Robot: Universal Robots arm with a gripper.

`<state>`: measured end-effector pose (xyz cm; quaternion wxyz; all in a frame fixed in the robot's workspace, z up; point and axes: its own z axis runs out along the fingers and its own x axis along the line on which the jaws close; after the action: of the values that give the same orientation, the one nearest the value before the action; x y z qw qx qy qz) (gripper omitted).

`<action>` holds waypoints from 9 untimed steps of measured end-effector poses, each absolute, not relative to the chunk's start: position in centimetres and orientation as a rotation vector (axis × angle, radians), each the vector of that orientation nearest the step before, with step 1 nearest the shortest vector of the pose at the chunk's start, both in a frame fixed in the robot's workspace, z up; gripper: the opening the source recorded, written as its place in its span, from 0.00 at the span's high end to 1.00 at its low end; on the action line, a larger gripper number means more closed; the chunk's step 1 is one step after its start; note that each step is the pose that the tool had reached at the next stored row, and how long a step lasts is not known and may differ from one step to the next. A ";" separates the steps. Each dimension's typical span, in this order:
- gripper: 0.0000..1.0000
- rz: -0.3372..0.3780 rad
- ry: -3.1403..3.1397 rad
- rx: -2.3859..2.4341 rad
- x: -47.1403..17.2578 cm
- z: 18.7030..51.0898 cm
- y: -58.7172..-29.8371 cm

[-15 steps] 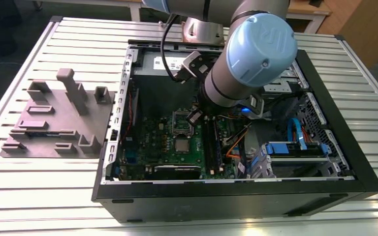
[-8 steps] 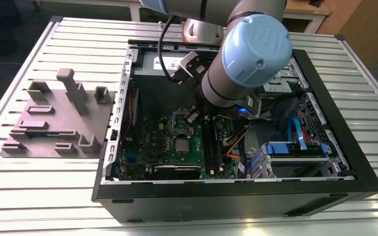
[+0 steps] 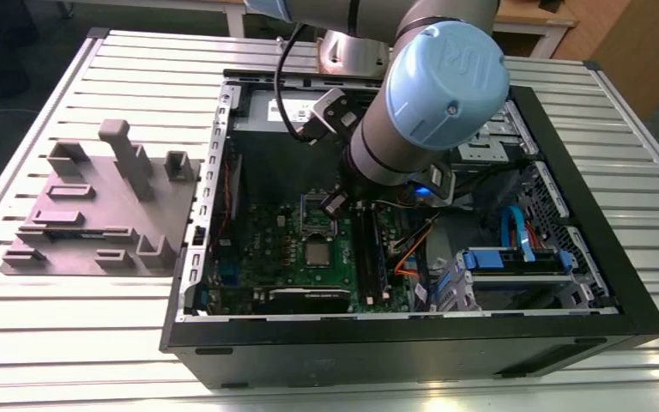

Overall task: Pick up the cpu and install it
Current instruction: 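Close the cpu cover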

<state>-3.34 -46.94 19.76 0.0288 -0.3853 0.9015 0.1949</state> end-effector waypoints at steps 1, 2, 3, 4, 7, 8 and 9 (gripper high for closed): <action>0.89 0.601 2.782 -1.189 -3.3 19.8 -46.9; 0.89 0.601 2.782 -1.189 -3.3 19.8 -46.9; 0.89 0.601 2.782 -1.189 -3.2 19.8 -46.9; 0.89 0.601 2.782 -1.189 -3.2 19.8 -46.9; 0.89 0.604 2.780 -1.188 -3.0 19.8 -46.9; 0.89 0.604 2.780 -1.188 -3.0 19.8 -46.8; 0.89 0.604 2.780 -1.188 -3.0 19.8 -46.8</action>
<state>-2.98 -46.83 19.76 0.0291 -0.3852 0.9014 0.1957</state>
